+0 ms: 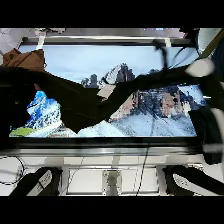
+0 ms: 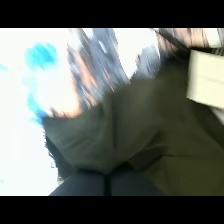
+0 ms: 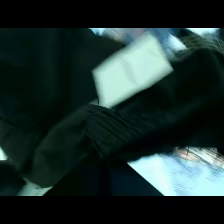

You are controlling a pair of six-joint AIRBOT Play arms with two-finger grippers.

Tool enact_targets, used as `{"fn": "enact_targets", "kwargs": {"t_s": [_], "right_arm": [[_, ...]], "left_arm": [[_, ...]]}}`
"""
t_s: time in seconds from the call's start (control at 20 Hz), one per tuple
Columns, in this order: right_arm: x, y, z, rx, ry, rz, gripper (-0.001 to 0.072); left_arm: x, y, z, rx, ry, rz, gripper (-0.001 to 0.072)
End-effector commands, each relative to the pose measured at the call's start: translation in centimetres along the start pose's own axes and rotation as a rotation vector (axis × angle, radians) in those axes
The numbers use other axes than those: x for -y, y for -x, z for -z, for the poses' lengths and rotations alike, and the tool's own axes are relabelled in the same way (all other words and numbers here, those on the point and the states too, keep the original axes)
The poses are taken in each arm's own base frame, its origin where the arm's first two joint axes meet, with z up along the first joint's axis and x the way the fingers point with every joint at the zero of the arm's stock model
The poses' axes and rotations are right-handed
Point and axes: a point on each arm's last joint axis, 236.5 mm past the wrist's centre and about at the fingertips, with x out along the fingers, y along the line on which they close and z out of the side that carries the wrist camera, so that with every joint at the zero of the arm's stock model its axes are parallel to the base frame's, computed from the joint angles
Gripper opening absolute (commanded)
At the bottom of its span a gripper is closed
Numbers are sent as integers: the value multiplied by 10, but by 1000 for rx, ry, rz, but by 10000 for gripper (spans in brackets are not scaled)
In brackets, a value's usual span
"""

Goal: Fold the clothes and pants, and hang the long-sleeved shirts on hangers.

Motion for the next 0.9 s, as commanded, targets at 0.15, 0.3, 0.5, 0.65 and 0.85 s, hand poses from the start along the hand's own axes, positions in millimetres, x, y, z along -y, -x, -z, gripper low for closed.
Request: {"fn": "enact_targets", "kwargs": {"t_s": [0.15,0.3,0.5,0.65,0.85], "right_arm": [[-163,176,-6,313,25,-67,24],[-175,188,2,303,-56,-88,23],[-107,135,-3,122,-83,52,21],[-36,61,-16,-49,-115,89,20],[91,-41,-26,-158,-194,170,20]], "left_arm": [[-14,185,-33,555,-9,-431,6],[-1,195,-44,581,-27,-395,5],[15,110,-59,381,-25,-133,6],[26,8,-58,164,-43,16,6],[4,-148,-35,-88,-98,-28,6]]}}
